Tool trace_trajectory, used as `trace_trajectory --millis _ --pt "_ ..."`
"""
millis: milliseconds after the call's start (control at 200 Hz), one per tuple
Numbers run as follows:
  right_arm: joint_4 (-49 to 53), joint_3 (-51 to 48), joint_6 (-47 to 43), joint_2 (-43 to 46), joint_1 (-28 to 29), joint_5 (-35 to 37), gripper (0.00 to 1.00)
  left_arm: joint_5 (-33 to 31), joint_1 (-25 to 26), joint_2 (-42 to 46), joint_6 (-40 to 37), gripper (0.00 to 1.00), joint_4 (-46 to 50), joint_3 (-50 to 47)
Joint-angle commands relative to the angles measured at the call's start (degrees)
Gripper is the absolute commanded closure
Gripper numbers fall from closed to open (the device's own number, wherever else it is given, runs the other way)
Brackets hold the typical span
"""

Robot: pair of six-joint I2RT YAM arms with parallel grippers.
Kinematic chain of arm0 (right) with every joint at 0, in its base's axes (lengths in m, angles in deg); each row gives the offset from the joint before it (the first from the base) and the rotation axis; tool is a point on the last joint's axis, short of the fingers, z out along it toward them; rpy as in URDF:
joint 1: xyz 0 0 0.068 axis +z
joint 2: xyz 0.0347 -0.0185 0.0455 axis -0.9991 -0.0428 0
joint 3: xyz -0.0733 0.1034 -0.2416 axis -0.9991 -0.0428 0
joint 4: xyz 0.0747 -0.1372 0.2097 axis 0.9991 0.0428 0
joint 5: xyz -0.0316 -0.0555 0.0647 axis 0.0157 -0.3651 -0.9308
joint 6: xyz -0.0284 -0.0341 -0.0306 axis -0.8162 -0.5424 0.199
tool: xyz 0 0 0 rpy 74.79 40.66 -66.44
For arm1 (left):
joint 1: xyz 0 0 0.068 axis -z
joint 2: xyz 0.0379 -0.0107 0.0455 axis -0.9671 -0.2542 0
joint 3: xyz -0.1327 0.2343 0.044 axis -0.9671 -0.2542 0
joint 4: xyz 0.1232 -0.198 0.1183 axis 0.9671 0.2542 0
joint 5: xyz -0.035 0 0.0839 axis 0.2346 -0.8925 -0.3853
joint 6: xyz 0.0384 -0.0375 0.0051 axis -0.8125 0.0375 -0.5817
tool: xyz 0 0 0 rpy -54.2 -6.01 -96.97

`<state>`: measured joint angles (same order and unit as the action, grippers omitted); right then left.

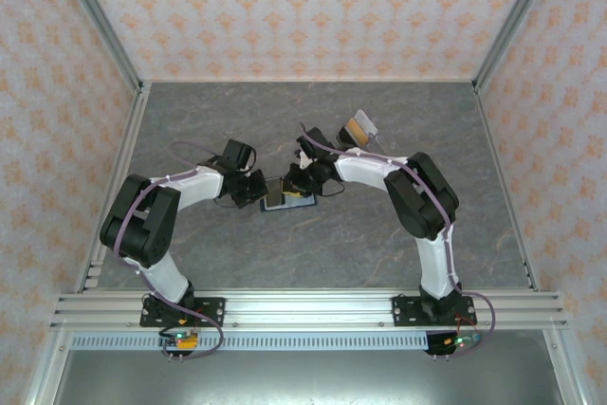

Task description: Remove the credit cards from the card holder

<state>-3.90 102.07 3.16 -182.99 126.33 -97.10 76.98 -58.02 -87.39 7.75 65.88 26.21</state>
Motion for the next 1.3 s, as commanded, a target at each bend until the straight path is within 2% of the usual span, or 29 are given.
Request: trace_trajectory --millis 0,530,956,1196,1296 --pt "-1.9 0.0 1.4 -0.4 -0.3 -0.9 0.82 -3.1 0.2 -1.2 -0.5 0.95 1.9 -1.9" --pt "-2.1 1.6 0.2 -3.1 -0.3 -2.0 0.81 -2.8 0.2 -1.0 -0.6 0.97 2.0 -1.7" --pt "-5.2 1.6 0.6 -4.2 -0.4 -4.2 0.86 -2.4 0.2 -0.7 -1.1 0.98 2.4 -1.4" --pt "-6.3 -0.8 0.3 -1.5 -1.2 -2.5 1.00 -3.1 0.2 0.3 -1.8 0.94 4.2 -0.5" --pt "-6.8 -2.4 -0.4 0.1 -1.9 -1.3 1.00 -3.8 0.1 1.5 -2.6 0.88 6.1 0.4"
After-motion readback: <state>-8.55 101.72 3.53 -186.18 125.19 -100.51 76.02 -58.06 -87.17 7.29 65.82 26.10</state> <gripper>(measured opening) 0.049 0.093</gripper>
